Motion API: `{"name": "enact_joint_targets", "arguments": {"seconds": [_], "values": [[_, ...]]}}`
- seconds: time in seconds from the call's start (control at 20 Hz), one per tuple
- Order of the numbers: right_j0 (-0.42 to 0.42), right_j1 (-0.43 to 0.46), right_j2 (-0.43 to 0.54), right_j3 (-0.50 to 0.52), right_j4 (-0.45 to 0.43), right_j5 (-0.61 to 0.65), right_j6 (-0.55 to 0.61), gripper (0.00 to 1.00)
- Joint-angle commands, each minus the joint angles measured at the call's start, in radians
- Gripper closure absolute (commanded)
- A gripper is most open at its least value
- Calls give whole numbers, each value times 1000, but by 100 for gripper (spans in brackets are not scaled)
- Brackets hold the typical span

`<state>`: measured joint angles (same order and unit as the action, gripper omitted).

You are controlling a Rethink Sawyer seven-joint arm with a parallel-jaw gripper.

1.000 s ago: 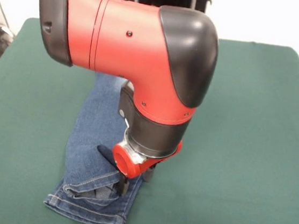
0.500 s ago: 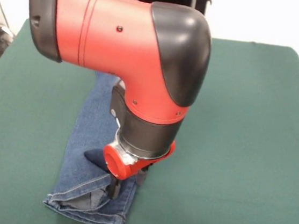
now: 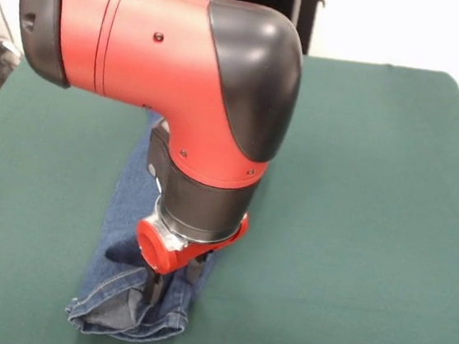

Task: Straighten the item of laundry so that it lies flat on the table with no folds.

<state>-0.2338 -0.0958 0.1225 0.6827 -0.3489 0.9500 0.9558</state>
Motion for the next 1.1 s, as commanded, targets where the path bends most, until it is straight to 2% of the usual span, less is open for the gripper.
{"name": "enact_joint_targets", "arguments": {"seconds": [0.05,0.3,0.55,0.8,0.85,1.1], "values": [[11,-8,24,32,-81,9,-150,0],[9,-18,38,44,-83,23,-147,0],[13,-4,57,21,-48,88,-89,0],[-1,-11,71,55,-28,66,-76,0],[-8,-19,78,74,-31,49,-108,100],[-11,-21,83,86,-16,40,-80,100]]}}
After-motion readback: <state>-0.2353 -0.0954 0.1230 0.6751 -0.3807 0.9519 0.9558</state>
